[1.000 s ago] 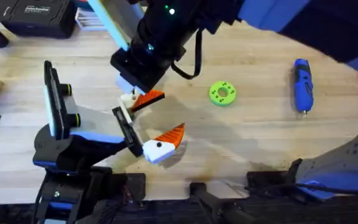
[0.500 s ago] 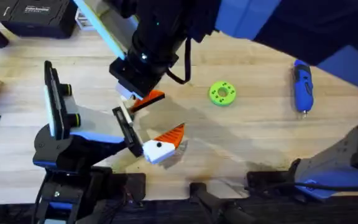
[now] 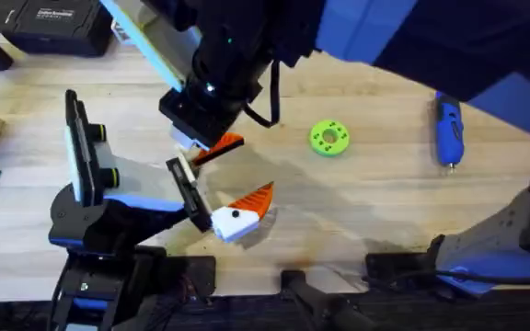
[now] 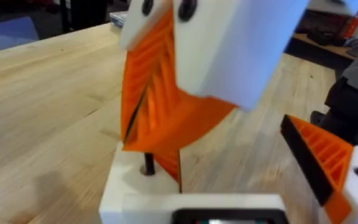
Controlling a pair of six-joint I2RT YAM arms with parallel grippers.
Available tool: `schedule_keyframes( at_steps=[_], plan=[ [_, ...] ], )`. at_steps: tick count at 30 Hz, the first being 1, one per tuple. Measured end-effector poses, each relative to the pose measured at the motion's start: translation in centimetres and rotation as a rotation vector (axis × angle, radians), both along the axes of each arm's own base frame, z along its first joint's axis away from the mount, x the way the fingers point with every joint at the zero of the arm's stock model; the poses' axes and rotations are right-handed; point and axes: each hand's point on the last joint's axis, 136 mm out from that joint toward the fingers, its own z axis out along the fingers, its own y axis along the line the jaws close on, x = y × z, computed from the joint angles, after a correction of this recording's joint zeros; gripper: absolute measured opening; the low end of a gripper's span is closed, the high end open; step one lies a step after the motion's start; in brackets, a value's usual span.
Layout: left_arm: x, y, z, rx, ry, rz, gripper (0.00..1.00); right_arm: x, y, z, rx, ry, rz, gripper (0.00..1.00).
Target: Pick up the gripper from the table and insert it into the empty holder that is missing its gripper. Then pick up a screw, insert it into the mounting hole, and use the screwdriver to tighten it. Finally, clean up the table by picking up the vegetable and placing it into the bucket.
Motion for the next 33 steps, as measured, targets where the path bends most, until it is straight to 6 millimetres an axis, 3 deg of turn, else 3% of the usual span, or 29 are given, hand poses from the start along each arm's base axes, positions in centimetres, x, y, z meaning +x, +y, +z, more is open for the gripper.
schedule_keyframes(
  at_steps=[28,33],
  plan=[
    [0.0,0.0,0.0,0.000,0.000,0.000,0.986,-0.1,0.2,-0.4,-0.015,-0.028,0.002,0.007],
    [0.0,0.0,0.0,-0.001,0.003,0.000,0.985,-0.3,0.3,-1.3,-0.039,-0.017,0.009,0.007]
  ],
)
